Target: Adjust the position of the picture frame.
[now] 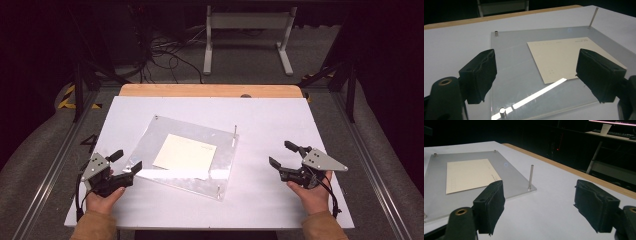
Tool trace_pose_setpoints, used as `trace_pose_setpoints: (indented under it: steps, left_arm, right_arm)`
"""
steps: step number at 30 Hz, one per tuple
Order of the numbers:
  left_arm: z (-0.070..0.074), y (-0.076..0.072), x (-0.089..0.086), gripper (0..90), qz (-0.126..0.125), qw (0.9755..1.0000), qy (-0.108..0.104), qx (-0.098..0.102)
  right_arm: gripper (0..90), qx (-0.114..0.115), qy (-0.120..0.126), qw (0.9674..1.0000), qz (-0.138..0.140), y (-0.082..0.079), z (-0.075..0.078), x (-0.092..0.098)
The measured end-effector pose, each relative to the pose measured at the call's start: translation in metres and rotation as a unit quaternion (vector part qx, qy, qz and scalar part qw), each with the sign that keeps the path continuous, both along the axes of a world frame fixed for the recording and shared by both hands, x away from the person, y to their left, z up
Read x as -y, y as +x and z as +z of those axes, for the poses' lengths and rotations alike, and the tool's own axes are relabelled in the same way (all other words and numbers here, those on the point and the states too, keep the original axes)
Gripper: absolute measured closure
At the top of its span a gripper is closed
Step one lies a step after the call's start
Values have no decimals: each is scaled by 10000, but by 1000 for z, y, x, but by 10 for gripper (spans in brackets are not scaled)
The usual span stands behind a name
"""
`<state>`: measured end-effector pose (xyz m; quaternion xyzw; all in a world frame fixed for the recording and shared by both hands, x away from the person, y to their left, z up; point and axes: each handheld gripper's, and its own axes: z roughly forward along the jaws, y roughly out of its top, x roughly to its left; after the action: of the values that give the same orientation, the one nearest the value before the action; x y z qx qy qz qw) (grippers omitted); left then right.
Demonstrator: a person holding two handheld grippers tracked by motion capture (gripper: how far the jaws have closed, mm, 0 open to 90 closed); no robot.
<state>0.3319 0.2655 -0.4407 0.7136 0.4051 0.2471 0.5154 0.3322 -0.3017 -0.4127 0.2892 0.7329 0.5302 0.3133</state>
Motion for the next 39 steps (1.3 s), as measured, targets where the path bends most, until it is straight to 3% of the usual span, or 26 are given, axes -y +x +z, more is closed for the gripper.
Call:
trace_pose_setpoints:
  steps: [6,10,22,27,31,32,34,39]
  left_arm:
    - [4,2,-5,185,134,9999,35,-41]
    - [7,2,-8,197,97,9999,54,-38]
    - [9,0,-5,218,13,9999,136,-92]
    - [10,-2,-4,222,-81,9998,-21,-188]
    - [11,-5,-2,222,-136,9998,-54,-153]
    - [11,-5,-2,222,-136,9998,-54,-153]
    - [12,-6,-1,221,-145,9997,3,-174]
    - [10,-6,0,222,-141,9997,59,-183]
  right_arm:
    - [257,-12,-18,10000,42,-2,0,0]
    - [279,-40,-43,9999,155,-4,2,-5]
    - [389,-209,-179,9961,833,-18,10,-46]
    - [433,-435,-114,9895,1373,-20,8,-69]
    - [429,-545,-105,9839,1698,-21,3,-87]
    - [429,-545,-105,9839,1698,-21,3,-87]
    - [427,-670,-142,9804,1845,-22,1,-97]
    - [417,-794,-196,9756,2036,-23,-5,-114]
